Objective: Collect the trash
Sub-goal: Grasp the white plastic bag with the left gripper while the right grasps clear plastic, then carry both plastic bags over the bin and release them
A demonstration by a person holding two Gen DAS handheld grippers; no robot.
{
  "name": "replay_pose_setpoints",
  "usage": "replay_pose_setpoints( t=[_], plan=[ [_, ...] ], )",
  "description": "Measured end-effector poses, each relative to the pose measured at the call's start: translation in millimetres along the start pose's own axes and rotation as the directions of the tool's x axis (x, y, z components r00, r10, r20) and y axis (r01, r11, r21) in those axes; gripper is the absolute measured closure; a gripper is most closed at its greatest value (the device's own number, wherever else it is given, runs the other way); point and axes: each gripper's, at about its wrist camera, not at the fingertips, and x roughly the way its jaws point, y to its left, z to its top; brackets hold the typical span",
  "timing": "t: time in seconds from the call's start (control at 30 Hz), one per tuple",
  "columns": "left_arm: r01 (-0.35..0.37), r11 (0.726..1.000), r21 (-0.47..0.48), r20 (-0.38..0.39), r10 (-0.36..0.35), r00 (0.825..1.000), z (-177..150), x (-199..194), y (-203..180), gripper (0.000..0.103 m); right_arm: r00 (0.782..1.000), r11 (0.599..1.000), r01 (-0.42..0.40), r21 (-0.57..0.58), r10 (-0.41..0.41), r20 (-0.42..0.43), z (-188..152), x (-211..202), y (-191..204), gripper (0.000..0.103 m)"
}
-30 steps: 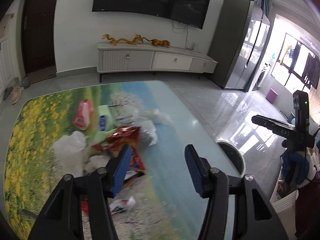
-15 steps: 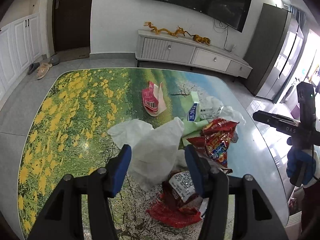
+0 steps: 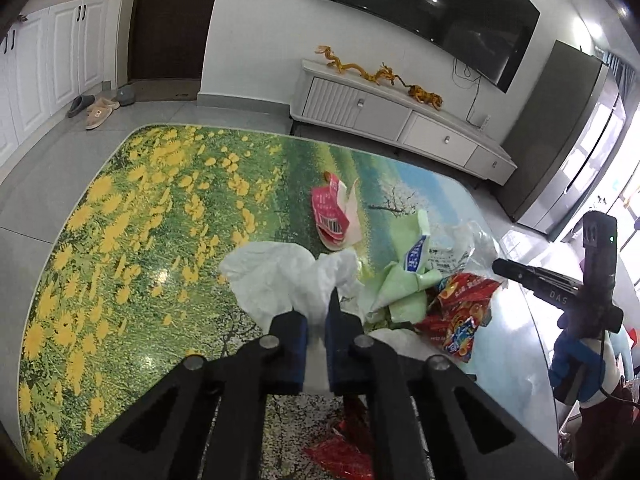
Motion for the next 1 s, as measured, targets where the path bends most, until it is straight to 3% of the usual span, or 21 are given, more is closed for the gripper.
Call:
replay_pose_setpoints(
  t=[0.2,0.37,0.47,0.6,0.77,0.83,0.87,0.9,0.93,1.0],
  plan=[
    [0.085,0.994,0.07,0.069,-0.09,0.994,14,-44,-42,0.097,0.994,1.0,-0.003,0.031,-0.001,0.11,-14,-63,-12,0.095],
    [0.231,0.958,0.172,0.017,-0.237,0.971,15,-41,-121,0.097,0.983,0.991,0.079,0.11,-0.096,0.158,-50,-124,-51,0.095],
    [0.336,0.91,0.242,-0.066,-0.33,0.942,6,-21,-186,0.097,0.971,0.965,0.175,0.196,-0.203,0.13,-88,-154,-92,0.095],
    [0.467,0.833,0.297,-0.203,-0.423,0.883,-14,18,-283,0.097,0.946,0.9,0.296,0.32,-0.323,0.035,-142,-180,-155,0.095],
    [0.564,0.765,0.313,-0.319,-0.474,0.82,-36,61,-382,0.096,0.931,0.834,0.349,0.428,-0.361,-0.054,-187,-188,-215,0.094],
    [0.594,0.745,0.304,-0.365,-0.485,0.795,-45,78,-413,0.09,0.931,0.818,0.352,0.455,-0.356,-0.08,-197,-182,-232,0.092],
    [0.602,0.742,0.295,-0.383,-0.486,0.786,-49,88,-427,0.078,0.93,0.808,0.358,0.467,-0.356,-0.096,-202,-177,-241,0.092],
    [0.606,0.74,0.292,-0.391,-0.485,0.782,-52,95,-437,0.065,0.928,0.802,0.362,0.475,-0.356,-0.106,-205,-173,-246,0.091],
    [0.606,0.739,0.295,-0.395,-0.484,0.781,-55,100,-445,0.061,0.926,0.793,0.368,0.485,-0.359,-0.116,-208,-171,-253,0.091],
    [0.613,0.732,0.298,-0.408,-0.482,0.775,-60,108,-456,0.056,0.923,0.776,0.376,0.506,-0.363,-0.129,-215,-169,-264,0.081]
  ],
)
